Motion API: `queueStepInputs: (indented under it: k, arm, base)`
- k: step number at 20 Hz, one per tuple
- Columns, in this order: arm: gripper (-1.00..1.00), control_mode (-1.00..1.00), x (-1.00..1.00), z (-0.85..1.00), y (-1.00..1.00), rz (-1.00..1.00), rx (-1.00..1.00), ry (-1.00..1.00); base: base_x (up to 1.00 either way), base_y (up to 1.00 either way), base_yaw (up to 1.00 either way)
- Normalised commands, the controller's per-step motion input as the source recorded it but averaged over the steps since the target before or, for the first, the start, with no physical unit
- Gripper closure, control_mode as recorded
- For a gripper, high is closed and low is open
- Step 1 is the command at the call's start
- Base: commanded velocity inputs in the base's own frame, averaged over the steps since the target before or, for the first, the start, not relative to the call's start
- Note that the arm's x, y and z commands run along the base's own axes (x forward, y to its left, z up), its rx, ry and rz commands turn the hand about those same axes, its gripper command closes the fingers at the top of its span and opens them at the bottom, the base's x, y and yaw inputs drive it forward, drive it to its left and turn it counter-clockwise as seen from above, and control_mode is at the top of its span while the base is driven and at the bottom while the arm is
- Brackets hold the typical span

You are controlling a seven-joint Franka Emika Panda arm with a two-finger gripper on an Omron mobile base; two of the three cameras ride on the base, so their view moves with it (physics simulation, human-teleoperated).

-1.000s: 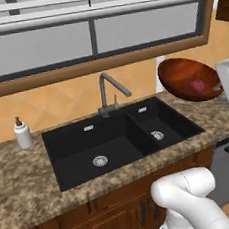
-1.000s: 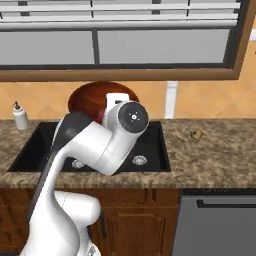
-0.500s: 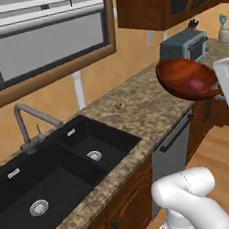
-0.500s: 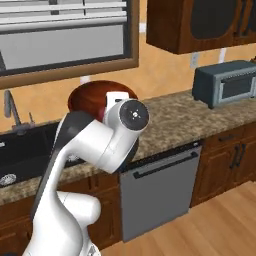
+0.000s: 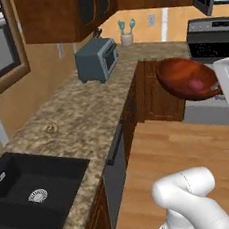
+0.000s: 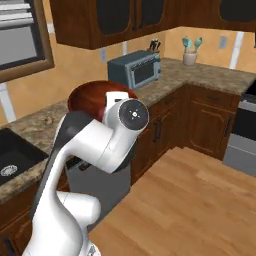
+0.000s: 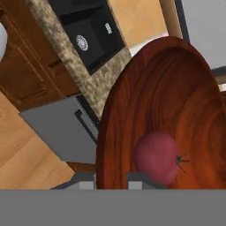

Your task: Pick the tomato from the sink and place it in the bowl. Then pick the bowl and place it in the microwave. Then close the microwave door and press the start button.

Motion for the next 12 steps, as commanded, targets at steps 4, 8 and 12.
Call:
queueStepInputs:
  k: [4,8,12]
  arm:
    - [1.0,1.0,0.0,0.0,0.0,0.0,0.0,0.0]
    - [1.0,1.0,0.0,0.0,0.0,0.0,0.0,0.0]
    - [1.0,1.0,0.0,0.0,0.0,0.0,0.0,0.0]
  base:
    - [0.26,-0.76,-0.59]
    - [0.69,-1.0,-0.24]
    - [0.96,-1.0,-0.07]
